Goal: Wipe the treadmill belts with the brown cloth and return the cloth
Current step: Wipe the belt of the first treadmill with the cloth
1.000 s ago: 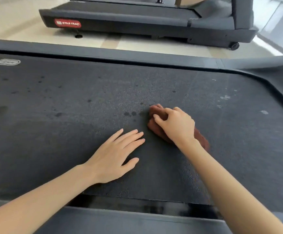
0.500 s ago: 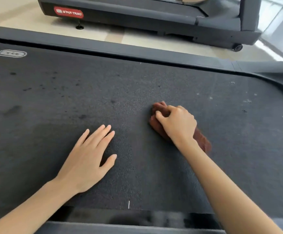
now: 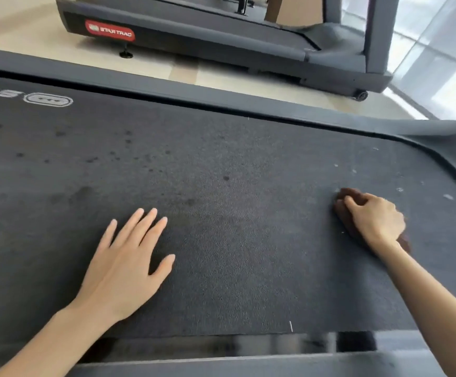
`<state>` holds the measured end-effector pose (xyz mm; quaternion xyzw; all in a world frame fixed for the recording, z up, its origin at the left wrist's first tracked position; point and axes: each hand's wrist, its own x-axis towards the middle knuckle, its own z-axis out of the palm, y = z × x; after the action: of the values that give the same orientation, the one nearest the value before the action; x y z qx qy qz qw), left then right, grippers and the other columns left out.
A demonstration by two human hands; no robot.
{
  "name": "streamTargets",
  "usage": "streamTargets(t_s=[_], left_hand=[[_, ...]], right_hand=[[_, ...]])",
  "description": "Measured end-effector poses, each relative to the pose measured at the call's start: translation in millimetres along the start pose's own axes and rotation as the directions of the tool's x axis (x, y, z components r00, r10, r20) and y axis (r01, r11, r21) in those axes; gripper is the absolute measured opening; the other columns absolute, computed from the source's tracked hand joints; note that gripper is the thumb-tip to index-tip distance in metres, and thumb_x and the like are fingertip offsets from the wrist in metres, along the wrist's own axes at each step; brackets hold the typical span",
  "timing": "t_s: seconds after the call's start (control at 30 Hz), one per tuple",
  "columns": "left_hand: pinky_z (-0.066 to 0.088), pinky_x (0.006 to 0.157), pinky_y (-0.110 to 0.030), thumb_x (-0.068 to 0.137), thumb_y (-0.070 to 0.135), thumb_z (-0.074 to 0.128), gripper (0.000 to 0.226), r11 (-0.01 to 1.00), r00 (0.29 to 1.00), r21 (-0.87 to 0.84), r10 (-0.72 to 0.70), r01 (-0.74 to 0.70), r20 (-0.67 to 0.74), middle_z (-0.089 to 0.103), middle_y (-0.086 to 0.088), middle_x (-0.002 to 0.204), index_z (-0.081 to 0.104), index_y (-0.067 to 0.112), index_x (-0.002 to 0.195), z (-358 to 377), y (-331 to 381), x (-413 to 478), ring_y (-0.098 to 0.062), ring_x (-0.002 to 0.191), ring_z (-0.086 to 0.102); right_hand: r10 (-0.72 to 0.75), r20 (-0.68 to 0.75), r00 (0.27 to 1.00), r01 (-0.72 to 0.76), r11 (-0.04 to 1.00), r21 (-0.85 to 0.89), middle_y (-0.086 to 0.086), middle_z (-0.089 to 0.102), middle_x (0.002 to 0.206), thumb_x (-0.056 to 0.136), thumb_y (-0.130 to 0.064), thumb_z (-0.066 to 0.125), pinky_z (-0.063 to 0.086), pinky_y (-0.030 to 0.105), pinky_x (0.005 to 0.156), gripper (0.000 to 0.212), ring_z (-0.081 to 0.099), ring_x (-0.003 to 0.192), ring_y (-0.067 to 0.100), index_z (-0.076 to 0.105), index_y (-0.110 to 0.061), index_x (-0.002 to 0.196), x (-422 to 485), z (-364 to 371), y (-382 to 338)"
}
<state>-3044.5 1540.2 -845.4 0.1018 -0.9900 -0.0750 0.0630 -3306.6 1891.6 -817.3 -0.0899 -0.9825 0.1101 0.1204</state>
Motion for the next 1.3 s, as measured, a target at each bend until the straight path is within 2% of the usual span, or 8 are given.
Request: streamTargets(t_s=[0.2,0.37,0.47,0.67,0.8,1.1,1.2,1.3], left_hand=[[0.001,0.118,-0.043,0.088,0.057,0.020,0.068,0.996,1.000,-0.084,-0.020,0.022,0.017,0.011,0.010,0.157,0.022,0.022,0.147,4.4,-4.7,-0.9,-0.004,0.143,-0.002],[-0.001,0.118,-0.039,0.090,0.054,0.026,0.066,0.998,1.000,-0.058,0.030,-0.029,0.005,-0.001,0.010,0.157,0.015,0.025,0.149,-1.2,-21.0,-12.5,-0.005,0.143,-0.008],[-0.001,0.117,-0.039,0.091,0.055,0.025,0.065,0.998,0.999,-0.047,0.044,-0.044,0.001,-0.004,0.013,0.157,0.014,0.026,0.149,-11.8,-54.6,-28.9,-0.003,0.141,-0.011],[0.000,0.118,-0.041,0.092,0.054,0.026,0.064,0.995,0.994,-0.050,-0.084,0.088,0.070,-0.002,0.013,0.156,0.012,0.028,0.149,-29.5,-126.2,-60.0,-0.005,0.142,-0.009],[-0.003,0.117,-0.043,0.095,0.049,0.026,0.061,0.993,0.992,-0.040,-0.109,0.112,0.061,-0.001,0.010,0.157,0.009,0.027,0.149,-27.3,-121.6,-64.7,-0.008,0.143,-0.009],[0.000,0.118,-0.035,0.093,0.053,0.028,0.065,0.980,0.980,-0.014,-0.200,0.200,-0.001,0.004,0.011,0.157,0.013,0.024,0.149,-29.3,-141.7,-75.5,-0.003,0.143,-0.003],[0.000,0.118,-0.034,0.093,0.053,0.026,0.066,0.968,0.968,0.005,-0.252,0.252,0.006,0.001,0.011,0.157,0.010,0.024,0.149,-33.1,-153.2,-79.6,-0.003,0.142,-0.004],[0.003,0.118,-0.035,0.094,0.050,0.032,0.064,0.966,0.966,-0.007,-0.257,0.257,0.003,0.007,0.010,0.157,0.017,0.022,0.149,-36.5,-151.2,-77.9,-0.004,0.143,0.000]], right_hand=[[-0.239,0.026,0.971,0.237,0.970,0.057,0.011,0.067,0.108,0.084,-0.056,0.050,0.047,0.035,0.079,0.039,0.062,0.099,0.034,0.066,-0.037,0.113,-80.7,19.0,-131.9],[-0.516,0.123,0.848,0.494,0.853,0.171,0.005,0.062,0.101,0.086,-0.058,0.048,0.039,0.033,0.067,0.040,0.061,0.093,0.030,0.066,-0.034,0.112,-168.7,30.4,-231.5],[-0.444,0.185,0.877,0.398,0.886,0.238,0.002,0.065,0.109,0.084,-0.060,0.048,0.042,0.033,0.073,0.039,0.060,0.101,0.028,0.064,-0.039,0.113,-157.4,23.0,-219.0],[-0.061,0.129,0.990,0.044,0.990,0.131,0.010,0.066,0.117,0.085,-0.058,0.048,0.045,0.039,0.088,0.042,0.059,0.107,0.034,0.064,-0.035,0.117,-109.0,-2.0,-115.4],[-0.141,0.074,0.987,0.131,0.983,0.132,0.015,0.064,0.112,0.085,-0.056,0.049,0.046,0.039,0.083,0.043,0.060,0.102,0.037,0.065,-0.030,0.115,-133.3,10.2,-150.9],[-0.627,0.138,0.767,0.575,0.767,0.284,0.005,0.060,0.102,0.089,-0.057,0.044,0.038,0.034,0.068,0.044,0.059,0.093,0.032,0.064,-0.028,0.116,-261.2,47.2,-354.6],[-0.725,0.201,0.659,0.638,0.680,0.362,0.004,0.060,0.107,0.090,-0.056,0.044,0.041,0.034,0.070,0.043,0.059,0.097,0.030,0.061,-0.031,0.122,-264.7,47.1,-382.9],[-0.747,0.195,0.635,0.647,0.653,0.394,-0.001,0.058,0.099,0.088,-0.058,0.046,0.037,0.030,0.067,0.036,0.058,0.097,0.025,0.064,-0.036,0.110,-235.7,38.7,-358.7]])
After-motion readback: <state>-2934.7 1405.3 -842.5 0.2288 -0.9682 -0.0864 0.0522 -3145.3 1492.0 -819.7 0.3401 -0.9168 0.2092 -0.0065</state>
